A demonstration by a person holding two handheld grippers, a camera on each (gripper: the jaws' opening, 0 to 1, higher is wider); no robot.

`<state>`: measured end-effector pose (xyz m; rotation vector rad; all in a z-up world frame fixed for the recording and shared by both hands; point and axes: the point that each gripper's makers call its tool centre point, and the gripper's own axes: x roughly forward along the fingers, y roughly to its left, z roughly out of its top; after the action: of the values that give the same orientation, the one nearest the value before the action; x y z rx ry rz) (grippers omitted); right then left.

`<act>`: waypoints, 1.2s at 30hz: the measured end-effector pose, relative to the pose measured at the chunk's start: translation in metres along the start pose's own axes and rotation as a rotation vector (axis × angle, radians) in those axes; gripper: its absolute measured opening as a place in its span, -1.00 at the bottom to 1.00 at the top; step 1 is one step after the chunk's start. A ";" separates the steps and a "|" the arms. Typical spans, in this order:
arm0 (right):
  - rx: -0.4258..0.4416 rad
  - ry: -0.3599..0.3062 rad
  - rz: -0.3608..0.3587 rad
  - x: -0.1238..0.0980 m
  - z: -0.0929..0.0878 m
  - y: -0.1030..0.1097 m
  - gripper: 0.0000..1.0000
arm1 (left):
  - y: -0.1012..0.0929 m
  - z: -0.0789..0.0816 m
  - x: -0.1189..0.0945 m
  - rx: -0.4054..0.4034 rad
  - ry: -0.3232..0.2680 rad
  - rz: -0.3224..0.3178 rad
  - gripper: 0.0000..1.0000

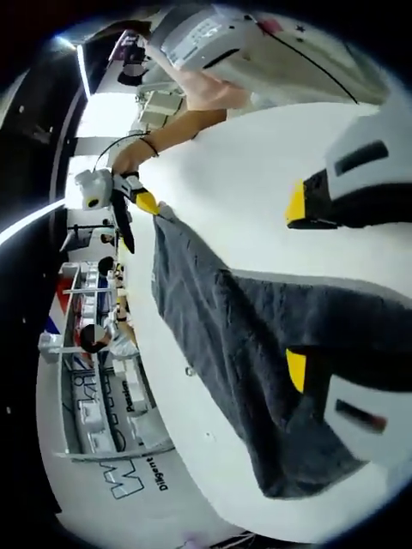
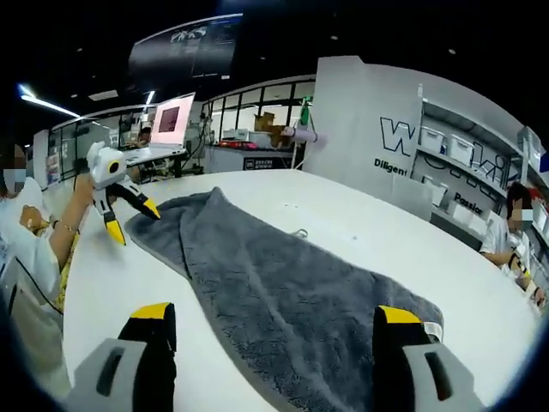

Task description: Fold the towel on the table until its edges align and the towel forms a compact rectangular stack.

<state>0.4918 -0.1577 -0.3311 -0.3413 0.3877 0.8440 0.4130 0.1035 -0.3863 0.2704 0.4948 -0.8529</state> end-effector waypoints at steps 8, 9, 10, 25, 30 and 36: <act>-0.006 -0.008 -0.007 -0.003 0.001 -0.001 0.99 | 0.004 -0.023 0.007 -0.042 0.061 0.006 -0.48; -0.005 -0.011 -0.006 -0.003 0.002 -0.001 0.99 | 0.007 -0.024 0.007 -0.042 0.059 0.019 -0.54; -0.003 -0.013 -0.006 -0.003 0.002 -0.001 0.99 | 0.008 -0.024 0.007 -0.044 0.057 0.022 -0.58; 0.010 -0.020 -0.006 -0.005 0.002 -0.003 0.99 | 0.008 -0.009 -0.006 -0.087 -0.022 0.003 -0.90; 0.015 -0.023 -0.009 -0.006 0.001 -0.003 0.99 | 0.013 -0.008 -0.032 -0.079 -0.018 0.028 -0.90; 0.026 -0.022 -0.010 -0.006 0.000 -0.006 0.99 | 0.009 -0.020 -0.059 -0.064 0.016 -0.006 -0.90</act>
<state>0.4932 -0.1654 -0.3272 -0.3094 0.3755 0.8318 0.3810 0.1555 -0.3728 0.2177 0.5373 -0.8400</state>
